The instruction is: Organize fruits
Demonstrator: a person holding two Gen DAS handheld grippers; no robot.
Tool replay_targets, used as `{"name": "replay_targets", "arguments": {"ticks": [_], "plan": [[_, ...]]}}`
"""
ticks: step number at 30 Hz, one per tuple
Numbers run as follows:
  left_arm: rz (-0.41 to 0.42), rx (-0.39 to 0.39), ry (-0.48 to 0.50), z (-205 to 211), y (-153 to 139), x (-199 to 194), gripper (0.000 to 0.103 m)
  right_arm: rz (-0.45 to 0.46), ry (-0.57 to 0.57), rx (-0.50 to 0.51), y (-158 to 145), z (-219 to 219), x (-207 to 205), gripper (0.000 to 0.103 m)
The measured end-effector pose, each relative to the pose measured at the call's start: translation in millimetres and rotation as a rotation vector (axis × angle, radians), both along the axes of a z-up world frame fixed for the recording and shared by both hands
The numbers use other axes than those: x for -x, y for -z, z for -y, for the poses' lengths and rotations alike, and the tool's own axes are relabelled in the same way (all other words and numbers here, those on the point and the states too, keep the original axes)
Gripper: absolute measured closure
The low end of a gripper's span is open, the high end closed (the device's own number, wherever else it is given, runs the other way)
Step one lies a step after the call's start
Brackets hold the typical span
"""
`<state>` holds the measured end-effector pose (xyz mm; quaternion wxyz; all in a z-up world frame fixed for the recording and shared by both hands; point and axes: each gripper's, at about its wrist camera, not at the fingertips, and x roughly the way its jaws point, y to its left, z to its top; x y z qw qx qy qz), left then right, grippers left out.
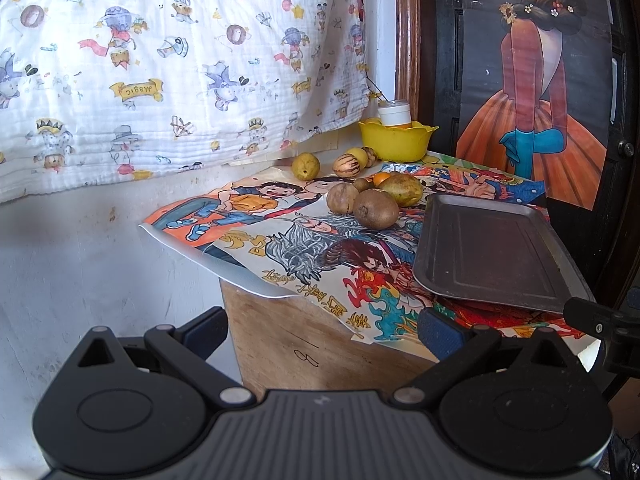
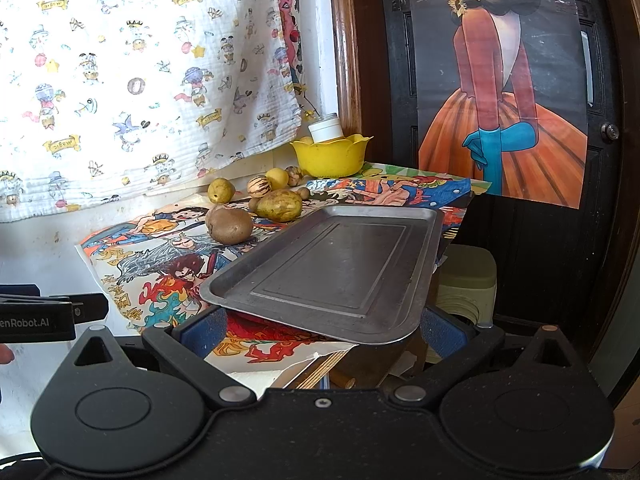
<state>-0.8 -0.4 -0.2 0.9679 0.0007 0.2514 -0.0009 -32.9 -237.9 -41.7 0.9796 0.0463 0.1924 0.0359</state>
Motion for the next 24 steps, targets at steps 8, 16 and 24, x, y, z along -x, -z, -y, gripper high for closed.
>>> {"name": "replay_targets", "arguments": {"ticks": [8, 16, 24], "plan": [[-0.008, 0.003, 0.002, -1.2, 2.5, -1.1, 0.0, -0.002, 0.0, -0.001, 0.3, 0.6, -1.5, 0.0], [-0.023, 0.006, 0.003, -2.0, 3.2, -4.4, 0.0, -0.006, -0.003, -0.001, -3.5, 0.4, -2.8, 0.0], [-0.038, 0.005, 0.003, -5.8, -0.9, -15.0, 0.0, 0.008, -0.037, 0.0, -9.6, 4.4, -12.5, 0.0]]}}
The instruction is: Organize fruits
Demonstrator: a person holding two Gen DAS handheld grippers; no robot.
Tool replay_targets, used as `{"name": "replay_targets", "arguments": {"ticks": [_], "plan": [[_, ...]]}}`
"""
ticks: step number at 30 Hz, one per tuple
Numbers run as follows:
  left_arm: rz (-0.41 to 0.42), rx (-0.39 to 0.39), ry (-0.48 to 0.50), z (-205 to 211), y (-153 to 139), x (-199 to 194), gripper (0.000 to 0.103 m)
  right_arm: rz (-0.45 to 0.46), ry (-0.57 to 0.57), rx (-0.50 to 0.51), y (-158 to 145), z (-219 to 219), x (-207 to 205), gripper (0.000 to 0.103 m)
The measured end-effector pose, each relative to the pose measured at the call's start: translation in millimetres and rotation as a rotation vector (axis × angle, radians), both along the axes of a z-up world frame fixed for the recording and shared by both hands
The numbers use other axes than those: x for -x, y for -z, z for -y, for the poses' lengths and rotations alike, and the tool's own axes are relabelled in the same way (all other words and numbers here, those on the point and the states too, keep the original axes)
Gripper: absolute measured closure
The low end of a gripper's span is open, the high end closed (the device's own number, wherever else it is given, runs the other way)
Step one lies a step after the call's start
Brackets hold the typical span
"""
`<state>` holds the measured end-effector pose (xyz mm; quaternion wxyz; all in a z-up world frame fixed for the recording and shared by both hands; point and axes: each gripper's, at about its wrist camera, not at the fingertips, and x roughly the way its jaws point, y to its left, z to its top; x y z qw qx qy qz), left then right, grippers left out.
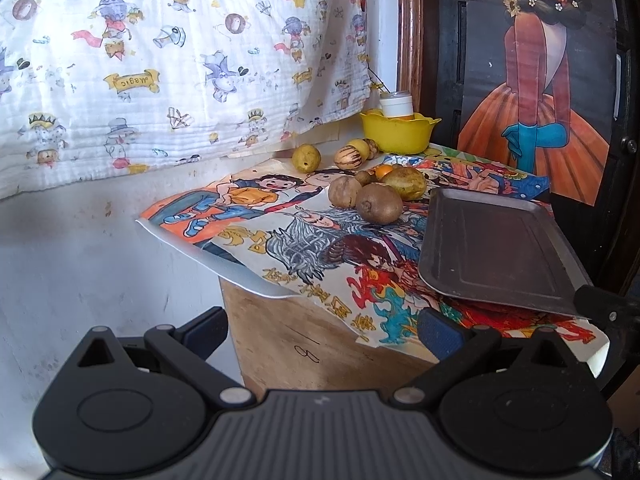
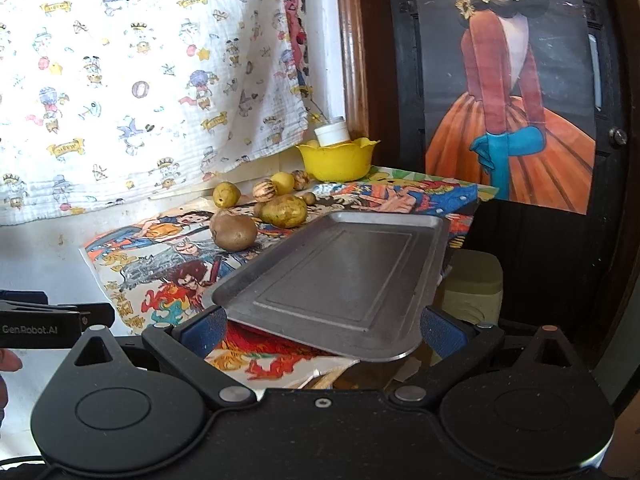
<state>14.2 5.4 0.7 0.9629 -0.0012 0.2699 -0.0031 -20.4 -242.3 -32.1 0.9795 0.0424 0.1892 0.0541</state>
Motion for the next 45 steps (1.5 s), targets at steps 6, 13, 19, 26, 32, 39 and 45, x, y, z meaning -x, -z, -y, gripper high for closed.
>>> {"name": "replay_targets", "arguments": {"ticks": [6, 13, 19, 26, 32, 39, 45], "plan": [[0.015, 0.006, 0.002, -9.5, -11.9, -18.9, 0.0, -0.009, -0.069, -0.022, -28.2, 13.3, -21.5, 0.0], [0.046, 0.008, 0.072, -13.2, -25.2, -52.0, 0.0, -0.009, -0.171, -0.031, -73.2, 26.4, -60.1, 0.0], [0.031, 0.031, 0.129, -26.7, -32.2, -87.9, 0.0, 0.001, -0.24, -0.001, -95.2, 26.4, -100.4, 0.0], [-0.013, 0.027, 0.117, -51.5, -35.7, -138.7, 0.0, -0.032, -0.345, 0.114, -89.6, 7.8, -146.9, 0.0], [-0.062, 0.054, 0.139, -63.7, -27.1, -188.6, 0.0, -0.073, -0.47, 0.194, -67.8, -20.1, -178.1, 0.0], [-0.123, 0.108, 0.159, -63.8, -13.5, -241.3, 0.0, -0.126, -0.541, 0.237, -38.9, -51.9, -208.3, 0.001], [-0.219, 0.221, 0.17, -59.2, 4.4, -282.5, 0.002, -0.177, -0.575, 0.252, -24.8, -77.7, -235.3, 0.003]]}}
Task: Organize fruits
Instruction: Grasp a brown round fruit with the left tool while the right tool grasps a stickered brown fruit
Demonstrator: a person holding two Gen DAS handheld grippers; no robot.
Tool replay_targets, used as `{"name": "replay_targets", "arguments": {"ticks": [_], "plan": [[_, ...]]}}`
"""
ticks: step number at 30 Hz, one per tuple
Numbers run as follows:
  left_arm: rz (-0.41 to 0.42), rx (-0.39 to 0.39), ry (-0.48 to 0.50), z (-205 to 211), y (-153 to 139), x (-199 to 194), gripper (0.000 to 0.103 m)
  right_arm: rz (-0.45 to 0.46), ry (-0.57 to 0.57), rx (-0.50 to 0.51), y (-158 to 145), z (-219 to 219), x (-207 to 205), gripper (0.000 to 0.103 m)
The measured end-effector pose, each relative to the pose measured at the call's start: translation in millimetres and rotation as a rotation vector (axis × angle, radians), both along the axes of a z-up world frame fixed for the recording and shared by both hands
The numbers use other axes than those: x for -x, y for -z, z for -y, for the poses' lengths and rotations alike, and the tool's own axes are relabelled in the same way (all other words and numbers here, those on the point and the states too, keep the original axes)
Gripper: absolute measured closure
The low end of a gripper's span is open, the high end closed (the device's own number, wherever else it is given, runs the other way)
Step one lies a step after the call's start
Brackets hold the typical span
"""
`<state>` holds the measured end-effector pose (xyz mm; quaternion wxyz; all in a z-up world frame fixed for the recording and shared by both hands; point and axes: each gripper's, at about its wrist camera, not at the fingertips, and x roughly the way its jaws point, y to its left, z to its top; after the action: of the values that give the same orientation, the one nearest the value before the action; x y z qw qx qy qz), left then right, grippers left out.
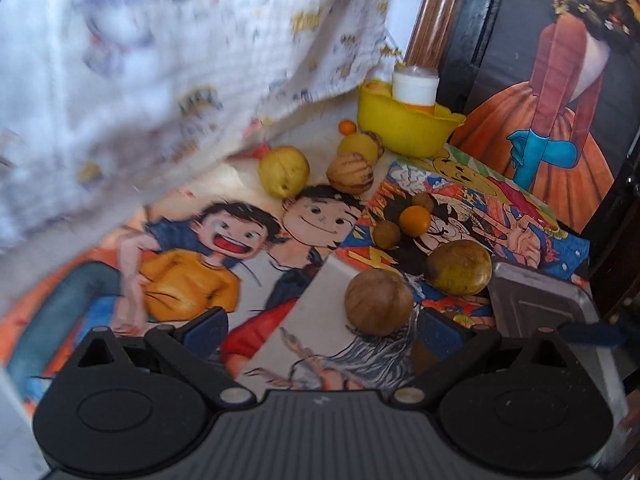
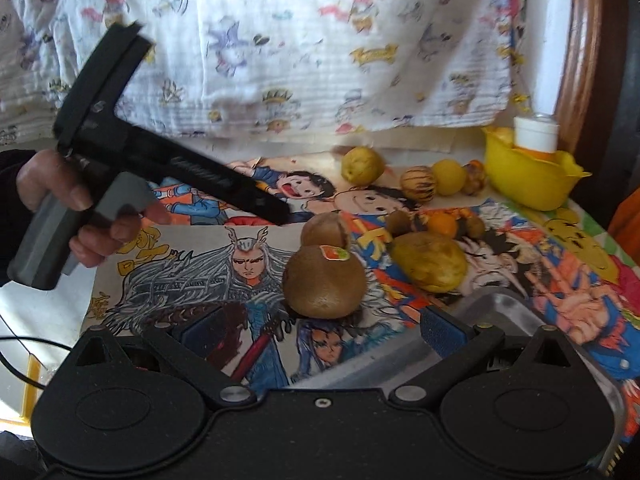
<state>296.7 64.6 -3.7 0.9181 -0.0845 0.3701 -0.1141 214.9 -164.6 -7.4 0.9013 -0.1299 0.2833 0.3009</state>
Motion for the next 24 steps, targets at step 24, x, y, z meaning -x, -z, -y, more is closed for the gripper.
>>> {"name": "replay_targets", "arguments": {"ticks": [24], "plan": [[-0.142, 0.243, 0.045, 12.1, 20.3, -49.7, 0.042, -0.062, 0.019, -0.007, 26.6, -22.5, -49.7, 0.023]]}}
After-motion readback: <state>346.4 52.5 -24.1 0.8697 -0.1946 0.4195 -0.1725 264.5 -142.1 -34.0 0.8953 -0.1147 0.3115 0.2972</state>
